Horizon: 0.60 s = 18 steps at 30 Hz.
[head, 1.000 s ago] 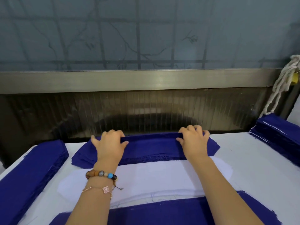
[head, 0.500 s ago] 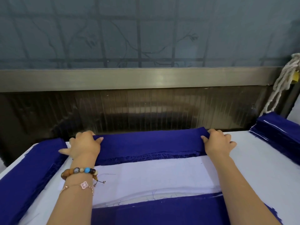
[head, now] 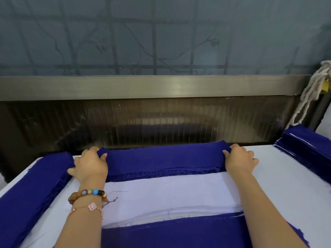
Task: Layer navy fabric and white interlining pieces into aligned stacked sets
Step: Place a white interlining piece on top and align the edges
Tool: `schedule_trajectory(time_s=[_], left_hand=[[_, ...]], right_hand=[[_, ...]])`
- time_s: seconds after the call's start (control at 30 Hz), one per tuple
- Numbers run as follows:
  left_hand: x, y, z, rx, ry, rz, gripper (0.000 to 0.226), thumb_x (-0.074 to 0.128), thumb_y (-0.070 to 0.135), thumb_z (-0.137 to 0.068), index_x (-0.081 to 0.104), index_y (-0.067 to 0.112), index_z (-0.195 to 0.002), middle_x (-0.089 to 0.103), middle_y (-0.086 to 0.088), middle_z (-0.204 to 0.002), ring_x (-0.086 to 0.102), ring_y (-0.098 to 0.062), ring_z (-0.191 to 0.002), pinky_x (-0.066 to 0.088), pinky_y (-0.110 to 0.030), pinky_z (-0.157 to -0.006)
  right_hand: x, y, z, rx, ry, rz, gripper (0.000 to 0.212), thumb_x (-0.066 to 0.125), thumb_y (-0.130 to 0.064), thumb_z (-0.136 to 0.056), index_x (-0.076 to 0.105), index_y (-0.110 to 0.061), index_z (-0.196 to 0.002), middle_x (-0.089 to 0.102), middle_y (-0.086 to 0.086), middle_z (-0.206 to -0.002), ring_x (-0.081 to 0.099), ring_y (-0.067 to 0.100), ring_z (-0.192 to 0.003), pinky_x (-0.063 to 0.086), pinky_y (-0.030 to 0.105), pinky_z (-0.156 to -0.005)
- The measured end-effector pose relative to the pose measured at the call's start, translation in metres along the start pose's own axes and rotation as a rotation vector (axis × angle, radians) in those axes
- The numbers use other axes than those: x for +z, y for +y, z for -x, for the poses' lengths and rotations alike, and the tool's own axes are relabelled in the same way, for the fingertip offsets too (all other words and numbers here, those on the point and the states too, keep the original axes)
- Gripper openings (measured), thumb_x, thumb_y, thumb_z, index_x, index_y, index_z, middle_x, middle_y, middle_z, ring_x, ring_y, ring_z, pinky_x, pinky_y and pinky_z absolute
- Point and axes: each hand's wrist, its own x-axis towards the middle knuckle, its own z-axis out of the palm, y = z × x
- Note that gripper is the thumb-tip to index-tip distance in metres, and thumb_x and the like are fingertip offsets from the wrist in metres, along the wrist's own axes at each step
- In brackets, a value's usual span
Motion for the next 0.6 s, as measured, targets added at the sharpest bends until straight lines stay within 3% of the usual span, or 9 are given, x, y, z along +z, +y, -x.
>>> schedule_trajectory(time_s=[0.17,0.27,0.37,0.47,0.6], left_hand=[[-0.005,-0.001,0.003,0.064,0.069,0.037,0.028,0.055,0.020,-0.097,0.060,0.011,-0.122,0.064,-0.021,-0.108,0.052,-0.040,-0.106,0.037,-0.048,-0.087],[-0.023,0.006,0.001,0.224,0.098,0.116,0.020,0.051,0.014,-0.098,0.059,0.005,-0.114,0.063,-0.020,-0.096,0.059,-0.037,-0.091,0.043,-0.043,-0.070],[-0.046,0.011,0.002,0.351,0.112,0.197,0.017,0.047,0.012,-0.099,0.056,0.006,-0.112,0.061,-0.016,-0.096,0.060,-0.033,-0.088,0.050,-0.044,-0.071],[-0.065,0.008,0.008,0.365,0.110,0.270,0.017,0.050,0.013,-0.098,0.056,0.007,-0.114,0.060,-0.014,-0.099,0.059,-0.028,-0.087,0.051,-0.040,-0.071],[-0.076,-0.009,0.033,0.334,0.052,0.387,0.010,0.055,0.010,-0.096,0.059,0.008,-0.105,0.060,-0.010,-0.086,0.053,-0.014,-0.066,0.043,-0.026,-0.056]], right_hand=[[-0.009,-0.001,0.001,-0.041,0.010,-0.009,0.023,0.048,-0.031,-0.099,0.056,-0.013,-0.111,0.063,0.009,-0.103,0.049,0.029,-0.104,0.030,0.037,-0.081],[-0.025,0.004,-0.004,-0.131,0.006,-0.023,0.018,0.043,-0.029,-0.101,0.049,-0.012,-0.104,0.065,0.011,-0.094,0.057,0.030,-0.093,0.030,0.036,-0.077],[-0.047,0.012,-0.005,-0.238,0.034,-0.037,0.013,0.043,-0.026,-0.101,0.041,-0.015,-0.094,0.066,0.011,-0.085,0.060,0.033,-0.082,0.032,0.037,-0.073],[-0.067,0.022,0.001,-0.245,0.021,-0.077,0.012,0.044,-0.025,-0.100,0.044,-0.013,-0.100,0.066,0.012,-0.086,0.061,0.033,-0.082,0.037,0.038,-0.074],[-0.086,0.039,0.019,-0.214,-0.062,-0.132,0.014,0.044,-0.028,-0.100,0.047,-0.015,-0.104,0.066,0.009,-0.092,0.060,0.030,-0.086,0.037,0.038,-0.077]])
